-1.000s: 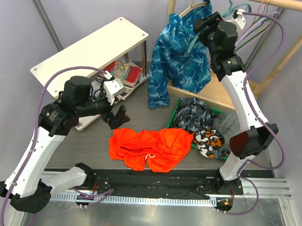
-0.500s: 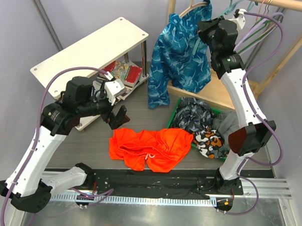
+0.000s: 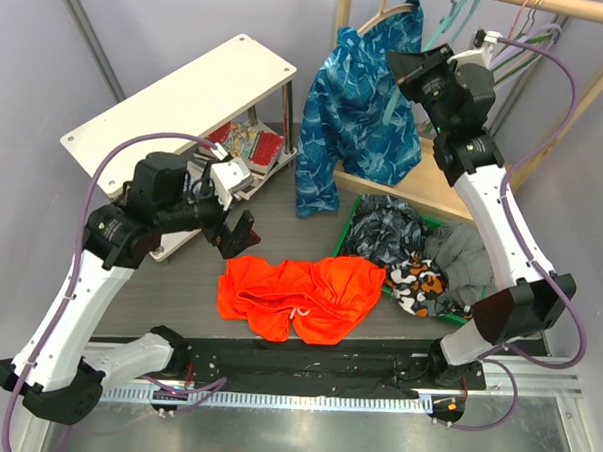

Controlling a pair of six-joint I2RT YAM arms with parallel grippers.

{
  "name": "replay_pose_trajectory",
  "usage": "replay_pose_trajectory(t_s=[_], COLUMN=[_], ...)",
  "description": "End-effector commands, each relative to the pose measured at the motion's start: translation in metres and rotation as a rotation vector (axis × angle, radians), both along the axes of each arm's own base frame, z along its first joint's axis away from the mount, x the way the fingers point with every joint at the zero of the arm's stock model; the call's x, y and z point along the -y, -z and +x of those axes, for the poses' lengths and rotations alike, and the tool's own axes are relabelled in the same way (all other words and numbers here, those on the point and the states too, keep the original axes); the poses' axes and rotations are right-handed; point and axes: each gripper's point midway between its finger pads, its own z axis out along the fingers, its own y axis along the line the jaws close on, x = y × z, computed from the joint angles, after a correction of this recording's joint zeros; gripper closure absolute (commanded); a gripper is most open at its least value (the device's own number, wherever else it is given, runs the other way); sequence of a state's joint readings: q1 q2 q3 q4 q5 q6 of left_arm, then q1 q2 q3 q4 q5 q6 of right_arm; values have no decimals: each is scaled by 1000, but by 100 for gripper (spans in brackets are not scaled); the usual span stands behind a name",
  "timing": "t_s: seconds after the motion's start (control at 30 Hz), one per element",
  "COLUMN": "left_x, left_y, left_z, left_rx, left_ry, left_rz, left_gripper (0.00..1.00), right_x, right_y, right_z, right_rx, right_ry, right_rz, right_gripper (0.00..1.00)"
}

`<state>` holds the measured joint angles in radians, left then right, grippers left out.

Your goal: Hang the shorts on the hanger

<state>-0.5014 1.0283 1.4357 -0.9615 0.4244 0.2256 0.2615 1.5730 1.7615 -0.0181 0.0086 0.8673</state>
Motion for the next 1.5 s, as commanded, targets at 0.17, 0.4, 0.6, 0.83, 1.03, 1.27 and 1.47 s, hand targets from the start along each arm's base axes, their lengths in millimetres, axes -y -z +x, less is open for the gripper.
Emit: replay_pose_trajectory(t_s=[0.17,0.4,0.6,0.83,1.03,1.27,1.47], left_x=[4,4,9,8,-7,-12,6], left_y=[11,24,23,19,2,10,24], left_z=[-11,-23,-36,-51,-51,-39,-38], left_rx=[-82,-107,-102,-58,197,419,461], left_ry=[36,53,86,187,231,313,492], left_rz=[-4,-30,-100,-126,-49,62,83], left_gripper=[0,0,0,0,0,4,9], right_x=[-41,-46,-40,-50,-50,-56,-64], right_y=[-10,30,96,174,211,246,254], right_z=[-117,-206,-280,-361,-392,-415,-424], right_rx=[162,168,134,115,71,-105,-178], right_ry=[-344,-464,-629,-1028,-1240,-1452,-1555], right_rz=[-52,-154,-342,-467,-483,-365,-310], right_gripper=[99,99,99,99,99,99,99])
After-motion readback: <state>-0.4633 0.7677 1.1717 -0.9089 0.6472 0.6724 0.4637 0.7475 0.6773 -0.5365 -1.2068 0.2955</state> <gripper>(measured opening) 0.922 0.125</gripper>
